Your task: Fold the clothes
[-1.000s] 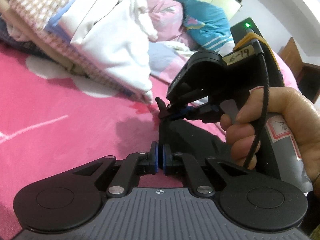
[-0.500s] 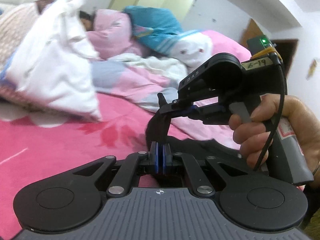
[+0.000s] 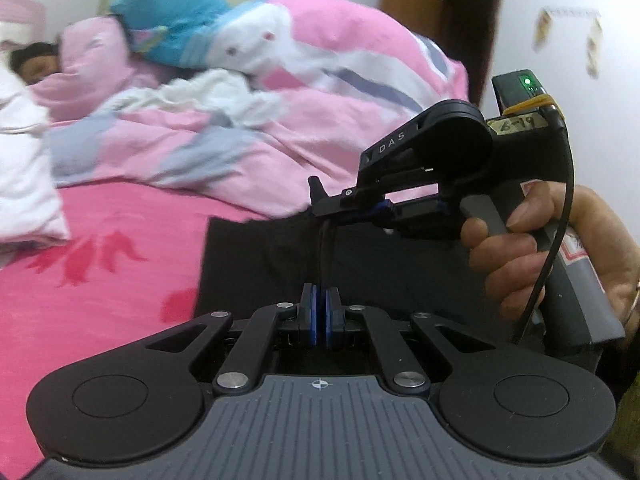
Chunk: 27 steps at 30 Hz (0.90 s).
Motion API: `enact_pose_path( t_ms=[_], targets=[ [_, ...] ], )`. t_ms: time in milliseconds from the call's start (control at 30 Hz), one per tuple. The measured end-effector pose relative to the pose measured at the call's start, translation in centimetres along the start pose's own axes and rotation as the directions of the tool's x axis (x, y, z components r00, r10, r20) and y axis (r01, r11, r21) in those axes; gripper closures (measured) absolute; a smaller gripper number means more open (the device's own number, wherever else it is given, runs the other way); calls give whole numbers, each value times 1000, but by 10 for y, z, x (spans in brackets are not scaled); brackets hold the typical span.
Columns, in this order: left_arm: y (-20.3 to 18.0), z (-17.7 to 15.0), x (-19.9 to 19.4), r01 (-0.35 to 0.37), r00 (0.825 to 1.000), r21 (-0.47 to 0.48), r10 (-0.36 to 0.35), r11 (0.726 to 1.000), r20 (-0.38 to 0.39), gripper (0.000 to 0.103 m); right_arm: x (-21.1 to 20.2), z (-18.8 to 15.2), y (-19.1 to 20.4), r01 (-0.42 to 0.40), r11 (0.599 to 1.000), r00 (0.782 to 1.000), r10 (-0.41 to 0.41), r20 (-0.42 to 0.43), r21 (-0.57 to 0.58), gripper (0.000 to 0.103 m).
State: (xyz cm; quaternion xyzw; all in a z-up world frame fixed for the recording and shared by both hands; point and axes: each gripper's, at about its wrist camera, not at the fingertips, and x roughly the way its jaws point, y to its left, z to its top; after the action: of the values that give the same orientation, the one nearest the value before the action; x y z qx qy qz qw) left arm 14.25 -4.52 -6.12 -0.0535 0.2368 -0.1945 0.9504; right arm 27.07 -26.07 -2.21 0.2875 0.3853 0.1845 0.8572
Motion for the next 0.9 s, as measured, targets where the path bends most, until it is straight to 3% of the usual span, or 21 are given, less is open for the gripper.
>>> enact_pose_path(
  t_ms=[333, 433, 633, 767, 900],
  targets=[
    [-18, -8, 25, 46, 992, 75, -37, 996, -123, 100, -1, -11, -56, -14, 995, 1000, 12, 24, 95, 99],
    [-17, -12, 31, 108, 976, 52, -96, 993, -194, 98, 2, -14, -73, 26, 991, 999, -29, 23, 131, 97],
    [-1, -7, 4, 144, 965, -3, -141, 990, -221, 93, -25, -15, -101, 50, 973, 996, -65, 61, 226, 93],
    [24, 0, -22, 110, 965, -11, -109, 994, -237, 89, -53, -18, -87, 57, 987, 995, -70, 76, 152, 92],
    [46, -4, -28, 28, 965, -27, -33, 999, -261, 88, -44, -28, -51, 46, 999, 999, -46, 13, 2, 93]
  ],
)
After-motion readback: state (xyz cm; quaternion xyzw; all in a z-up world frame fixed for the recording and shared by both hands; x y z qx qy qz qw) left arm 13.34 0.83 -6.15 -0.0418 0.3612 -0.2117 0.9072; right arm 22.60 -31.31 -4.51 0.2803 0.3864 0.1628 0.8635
